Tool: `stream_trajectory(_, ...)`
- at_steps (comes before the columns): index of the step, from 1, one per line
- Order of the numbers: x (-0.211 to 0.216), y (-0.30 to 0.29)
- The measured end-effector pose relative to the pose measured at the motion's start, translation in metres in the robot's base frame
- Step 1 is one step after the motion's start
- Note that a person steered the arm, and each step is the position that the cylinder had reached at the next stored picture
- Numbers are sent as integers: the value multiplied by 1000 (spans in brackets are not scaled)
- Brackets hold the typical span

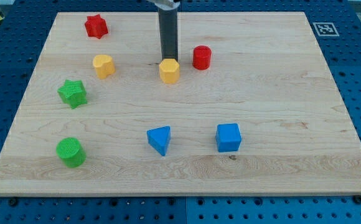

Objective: Move the red circle towards the center right of the board

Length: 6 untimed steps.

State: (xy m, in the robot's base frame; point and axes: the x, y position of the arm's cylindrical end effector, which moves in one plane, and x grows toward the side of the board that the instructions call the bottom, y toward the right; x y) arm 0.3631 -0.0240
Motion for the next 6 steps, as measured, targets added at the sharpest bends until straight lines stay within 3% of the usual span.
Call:
stream_trajectory(1,-2,1)
stream_trajectory(2,-4,56)
stream_trajectory(3,-28,53)
stream_trajectory(5,-22,130)
stream_trajectory(6,-28,117)
